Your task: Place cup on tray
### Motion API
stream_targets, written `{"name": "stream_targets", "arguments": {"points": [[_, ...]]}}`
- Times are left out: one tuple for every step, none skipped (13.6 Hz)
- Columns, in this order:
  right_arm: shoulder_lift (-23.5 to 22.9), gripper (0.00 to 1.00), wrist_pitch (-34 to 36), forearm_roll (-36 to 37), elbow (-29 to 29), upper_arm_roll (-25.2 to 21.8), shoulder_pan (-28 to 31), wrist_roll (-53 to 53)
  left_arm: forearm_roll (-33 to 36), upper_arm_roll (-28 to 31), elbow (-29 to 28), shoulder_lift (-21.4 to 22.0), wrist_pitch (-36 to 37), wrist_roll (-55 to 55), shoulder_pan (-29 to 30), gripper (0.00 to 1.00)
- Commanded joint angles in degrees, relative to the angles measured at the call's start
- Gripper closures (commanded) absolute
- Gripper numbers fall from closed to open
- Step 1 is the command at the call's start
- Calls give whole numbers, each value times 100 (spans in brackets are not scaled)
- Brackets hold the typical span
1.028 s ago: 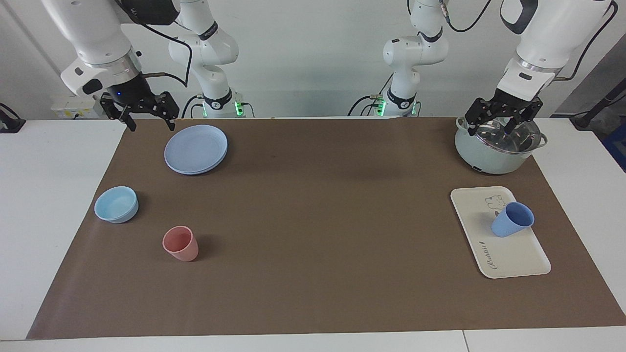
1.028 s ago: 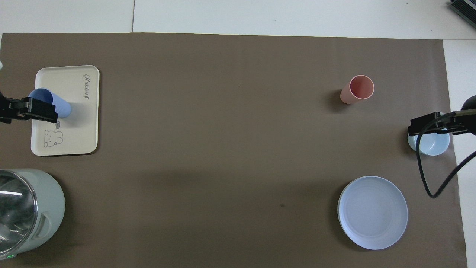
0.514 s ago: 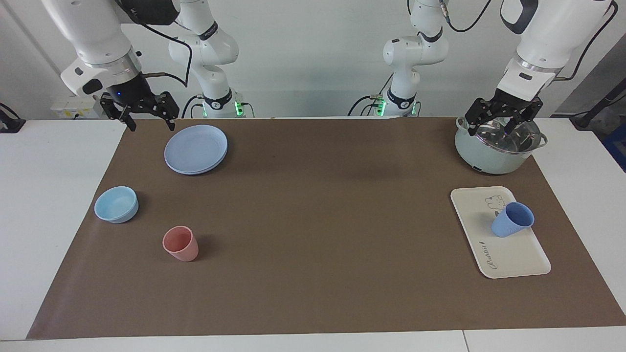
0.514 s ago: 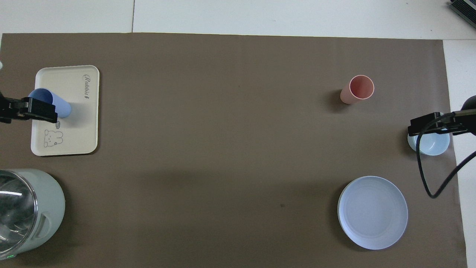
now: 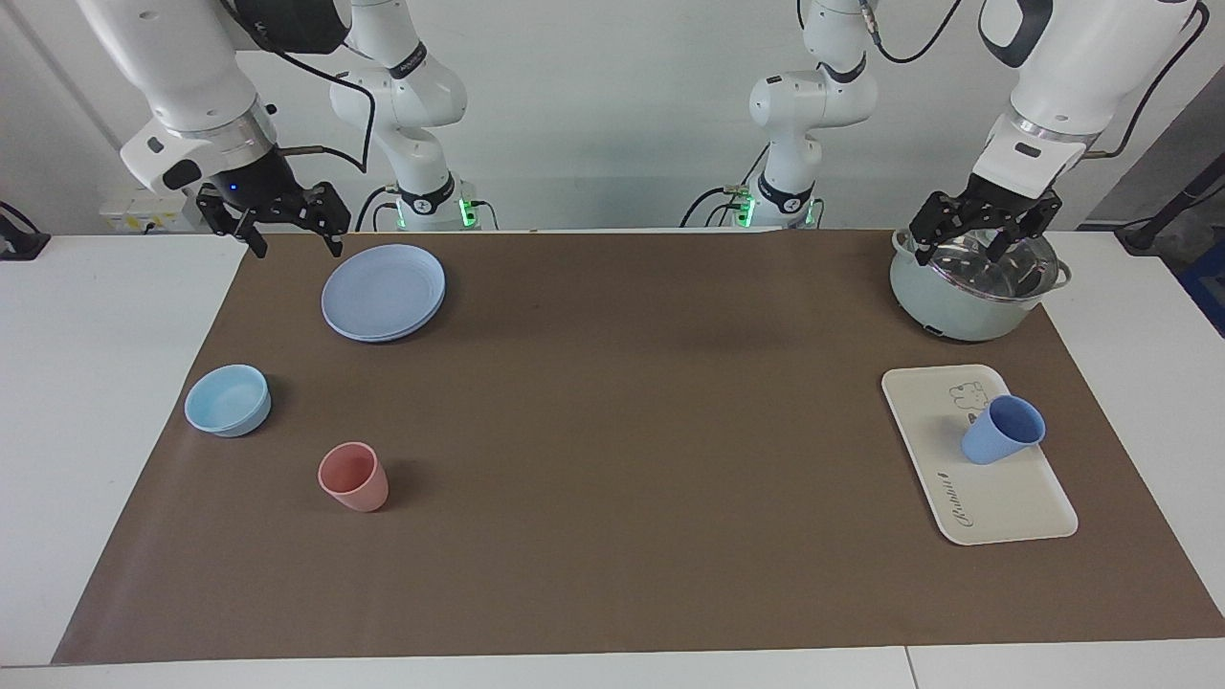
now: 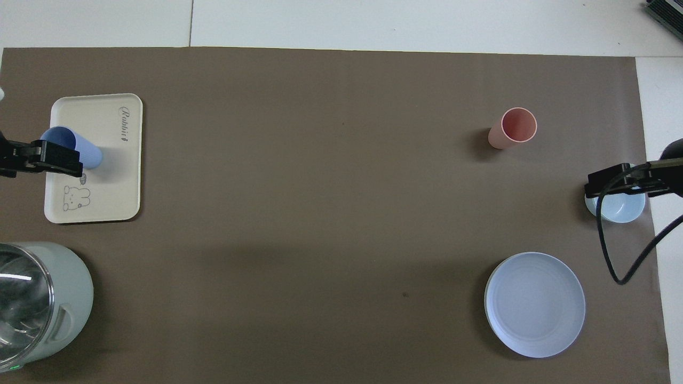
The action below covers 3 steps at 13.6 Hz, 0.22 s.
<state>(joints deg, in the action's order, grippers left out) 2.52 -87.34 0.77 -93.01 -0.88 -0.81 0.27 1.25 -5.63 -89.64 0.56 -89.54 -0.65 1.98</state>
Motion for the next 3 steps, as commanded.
{"name": "stream_targets", "arguments": {"points": [[65,0,-3,-112,-77,35,63,78,50,1,-63,76,42,-31,-14,0],[65,0,15,-112,-77,35,63,87,50,1,-63,76,42,-31,-14,0],[73,0,32,-112,-85,35,63,87,50,-8,-63,67,33,-40,-14,0]]}}
